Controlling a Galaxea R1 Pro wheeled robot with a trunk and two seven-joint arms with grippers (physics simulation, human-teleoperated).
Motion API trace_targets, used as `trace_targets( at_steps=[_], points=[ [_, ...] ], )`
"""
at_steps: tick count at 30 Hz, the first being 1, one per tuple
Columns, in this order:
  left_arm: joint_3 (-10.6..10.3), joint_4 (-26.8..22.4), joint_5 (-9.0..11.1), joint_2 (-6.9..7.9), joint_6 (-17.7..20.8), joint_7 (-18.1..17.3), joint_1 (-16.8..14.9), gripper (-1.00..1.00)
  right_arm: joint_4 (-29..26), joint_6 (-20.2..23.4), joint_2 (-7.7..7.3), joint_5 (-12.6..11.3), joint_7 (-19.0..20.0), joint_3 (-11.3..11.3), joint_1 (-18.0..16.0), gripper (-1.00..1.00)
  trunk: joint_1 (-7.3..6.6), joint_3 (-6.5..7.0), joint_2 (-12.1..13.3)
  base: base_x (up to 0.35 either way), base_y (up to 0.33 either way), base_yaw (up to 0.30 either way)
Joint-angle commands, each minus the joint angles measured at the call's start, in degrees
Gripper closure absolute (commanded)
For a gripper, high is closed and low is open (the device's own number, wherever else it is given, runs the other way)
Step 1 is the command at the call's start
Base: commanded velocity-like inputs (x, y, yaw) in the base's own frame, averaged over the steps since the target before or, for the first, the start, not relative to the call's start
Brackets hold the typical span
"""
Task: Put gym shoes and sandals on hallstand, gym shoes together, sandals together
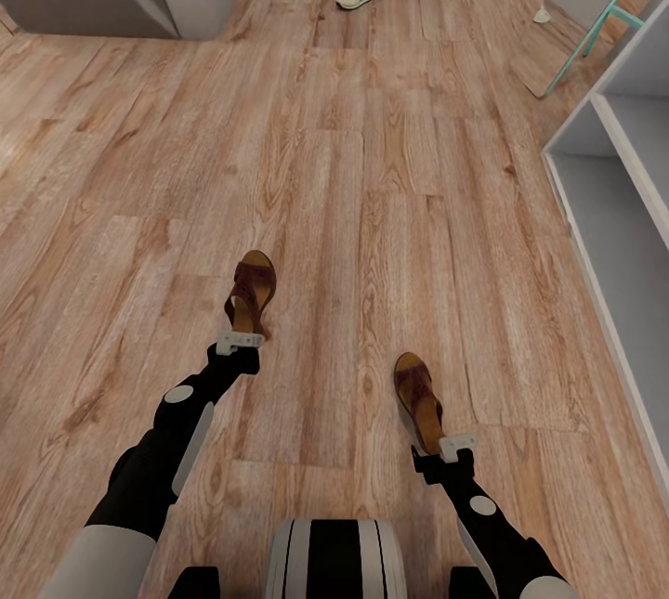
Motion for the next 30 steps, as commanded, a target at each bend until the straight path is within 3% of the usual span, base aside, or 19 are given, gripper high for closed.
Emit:
trace_targets(
  at_steps=[1, 2, 30],
  points=[
    [0.0, -0.1, 0.1, 0.03, 0.4, -0.2, 0.0, 1.00, 0.0, -0.1, -0.03, 0.4, 0.0, 0.1, 0.0, -1.00, -0.01, -0.03, 0.0, 0.000, 0.000, 0.000],
    [0.0, -0.1, 0.1, 0.03, 0.4, -0.2, 0.0, 1.00, 0.0, -0.1, -0.04, 0.4, 0.0, 0.1, 0.0, 1.00, -0.01, -0.03, 0.0, 0.000, 0.000, 0.000],
    [0.1, -0.1, 0.1, 0.11, 0.4, -0.2, 0.0, 1.00, 0.0, -0.1, -0.04, 0.4, 0.0, 0.2, 0.0, 1.00, -0.01, -0.03, 0.0, 0.000, 0.000, 0.000]
  ],
)
